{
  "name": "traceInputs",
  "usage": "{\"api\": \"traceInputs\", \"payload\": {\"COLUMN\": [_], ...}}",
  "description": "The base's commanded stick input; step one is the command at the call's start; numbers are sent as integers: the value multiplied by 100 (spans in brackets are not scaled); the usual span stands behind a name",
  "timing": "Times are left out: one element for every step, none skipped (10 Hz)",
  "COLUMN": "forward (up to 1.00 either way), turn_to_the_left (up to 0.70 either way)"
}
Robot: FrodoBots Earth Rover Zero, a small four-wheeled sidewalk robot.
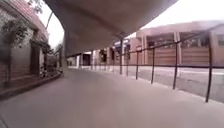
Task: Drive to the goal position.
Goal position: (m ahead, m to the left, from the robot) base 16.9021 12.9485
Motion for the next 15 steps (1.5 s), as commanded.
{"api": "traceInputs", "payload": {"forward": [70, 70, 70, 70, 70, 70, 70, 70, 70, 70, 70, 70, 70, 70, 70], "turn_to_the_left": [29, 22, 0, 0, 0, 0, 0, 0, 0, 0, 0, 0, 0, 0, 0]}}
